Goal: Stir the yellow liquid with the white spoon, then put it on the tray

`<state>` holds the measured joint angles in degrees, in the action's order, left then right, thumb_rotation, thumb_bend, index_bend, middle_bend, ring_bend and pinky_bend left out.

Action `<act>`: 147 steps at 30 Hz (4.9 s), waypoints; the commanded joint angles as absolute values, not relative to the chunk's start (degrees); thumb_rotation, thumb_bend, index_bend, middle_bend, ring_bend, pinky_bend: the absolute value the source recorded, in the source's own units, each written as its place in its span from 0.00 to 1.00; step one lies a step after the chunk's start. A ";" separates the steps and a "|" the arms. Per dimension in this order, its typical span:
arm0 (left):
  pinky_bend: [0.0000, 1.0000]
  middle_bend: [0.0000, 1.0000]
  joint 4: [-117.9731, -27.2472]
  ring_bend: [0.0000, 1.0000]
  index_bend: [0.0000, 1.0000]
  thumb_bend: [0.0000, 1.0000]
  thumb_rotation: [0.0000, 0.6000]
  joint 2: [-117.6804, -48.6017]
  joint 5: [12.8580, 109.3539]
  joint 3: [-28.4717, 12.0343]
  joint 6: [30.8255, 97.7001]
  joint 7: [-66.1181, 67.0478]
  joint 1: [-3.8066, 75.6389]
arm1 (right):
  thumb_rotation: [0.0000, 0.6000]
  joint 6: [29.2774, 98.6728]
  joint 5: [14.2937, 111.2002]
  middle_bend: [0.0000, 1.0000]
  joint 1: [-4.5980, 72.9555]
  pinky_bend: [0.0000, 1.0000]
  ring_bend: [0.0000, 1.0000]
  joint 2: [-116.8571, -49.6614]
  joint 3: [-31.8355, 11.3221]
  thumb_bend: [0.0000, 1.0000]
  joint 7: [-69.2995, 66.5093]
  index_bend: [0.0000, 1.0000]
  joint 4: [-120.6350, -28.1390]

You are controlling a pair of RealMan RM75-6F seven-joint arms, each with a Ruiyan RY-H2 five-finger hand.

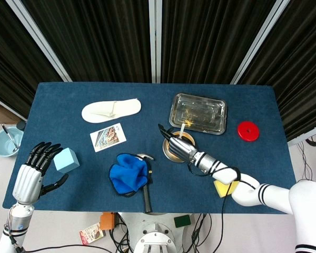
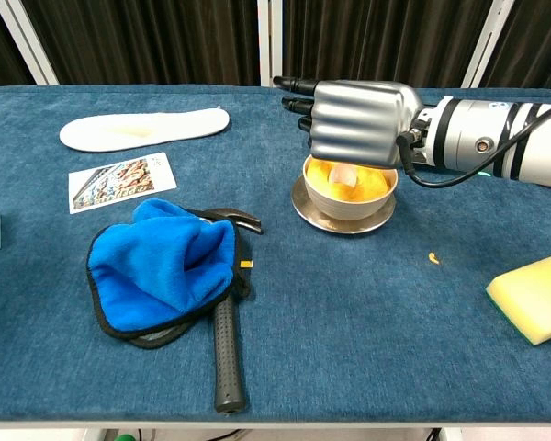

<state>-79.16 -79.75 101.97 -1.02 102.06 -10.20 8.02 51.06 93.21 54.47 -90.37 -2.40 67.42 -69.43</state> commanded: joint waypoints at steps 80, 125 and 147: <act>0.12 0.16 -80.67 0.11 0.17 0.17 1.00 -79.61 102.39 -1.25 101.41 -7.98 8.25 | 1.00 49.20 83.10 0.38 52.74 0.00 0.09 -89.36 -7.62 0.46 105.42 0.91 -78.47; 0.12 0.16 -80.47 0.11 0.17 0.17 1.00 -79.98 102.26 -1.49 102.02 -8.10 8.11 | 1.00 65.69 92.59 0.42 49.24 0.00 0.15 -96.68 -3.39 0.46 83.93 0.98 -64.51; 0.12 0.16 -81.83 0.11 0.17 0.17 1.00 -79.17 102.31 -1.39 101.18 -7.01 8.38 | 1.00 68.43 78.12 0.42 43.19 0.00 0.15 -101.86 -15.33 0.46 61.22 0.96 -64.56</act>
<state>-81.84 -79.17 102.32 -1.40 101.18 -7.01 8.38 68.49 81.79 44.38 -102.16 -12.73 63.49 -61.53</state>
